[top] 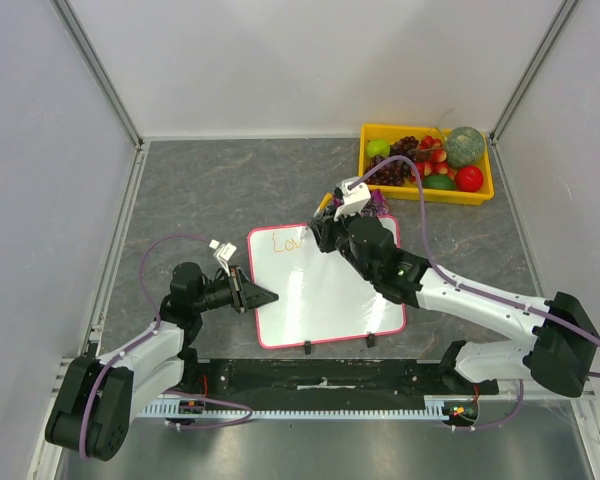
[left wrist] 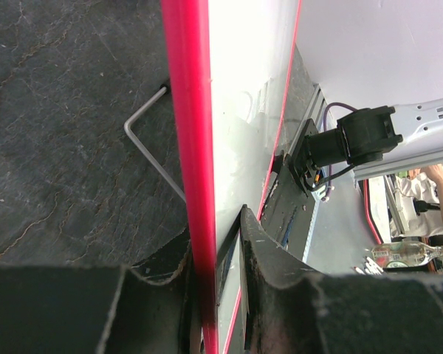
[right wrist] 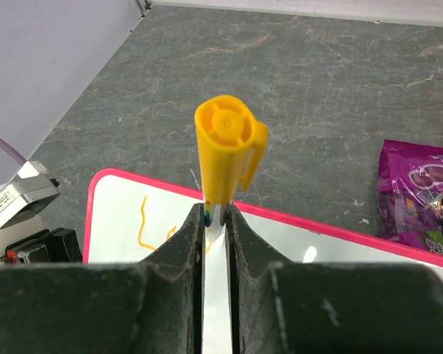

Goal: Write a sentence on the whiteboard

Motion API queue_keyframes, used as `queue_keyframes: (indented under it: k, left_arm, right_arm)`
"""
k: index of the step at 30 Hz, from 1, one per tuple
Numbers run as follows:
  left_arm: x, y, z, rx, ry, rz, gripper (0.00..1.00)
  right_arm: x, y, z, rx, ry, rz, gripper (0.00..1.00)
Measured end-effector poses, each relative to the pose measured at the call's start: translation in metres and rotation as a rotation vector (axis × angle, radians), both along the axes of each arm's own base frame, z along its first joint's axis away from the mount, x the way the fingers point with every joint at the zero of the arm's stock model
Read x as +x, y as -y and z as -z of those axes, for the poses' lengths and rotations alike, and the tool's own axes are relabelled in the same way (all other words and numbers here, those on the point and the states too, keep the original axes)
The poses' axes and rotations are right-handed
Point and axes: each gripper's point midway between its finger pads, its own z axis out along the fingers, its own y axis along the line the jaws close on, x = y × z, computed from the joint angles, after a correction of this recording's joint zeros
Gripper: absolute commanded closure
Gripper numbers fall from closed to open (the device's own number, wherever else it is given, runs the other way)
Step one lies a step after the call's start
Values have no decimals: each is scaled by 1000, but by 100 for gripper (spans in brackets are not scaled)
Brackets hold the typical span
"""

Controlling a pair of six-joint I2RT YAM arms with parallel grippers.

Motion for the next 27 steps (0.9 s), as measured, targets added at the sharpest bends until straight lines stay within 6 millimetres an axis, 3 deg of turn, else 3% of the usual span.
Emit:
queue_keyframes:
  k: [12, 21, 27]
  left_arm:
    - [0, 0, 0, -1, 1, 1, 98]
    - [0, 0, -1, -1, 3, 1, 98]
    - [0, 0, -1, -1, 3, 2, 98]
  right_arm:
    - [0, -4, -3, 10, -2, -19, 100]
    - [-12, 4, -27, 72, 29, -45, 100]
    - [-13, 8, -13, 49, 10, -44, 100]
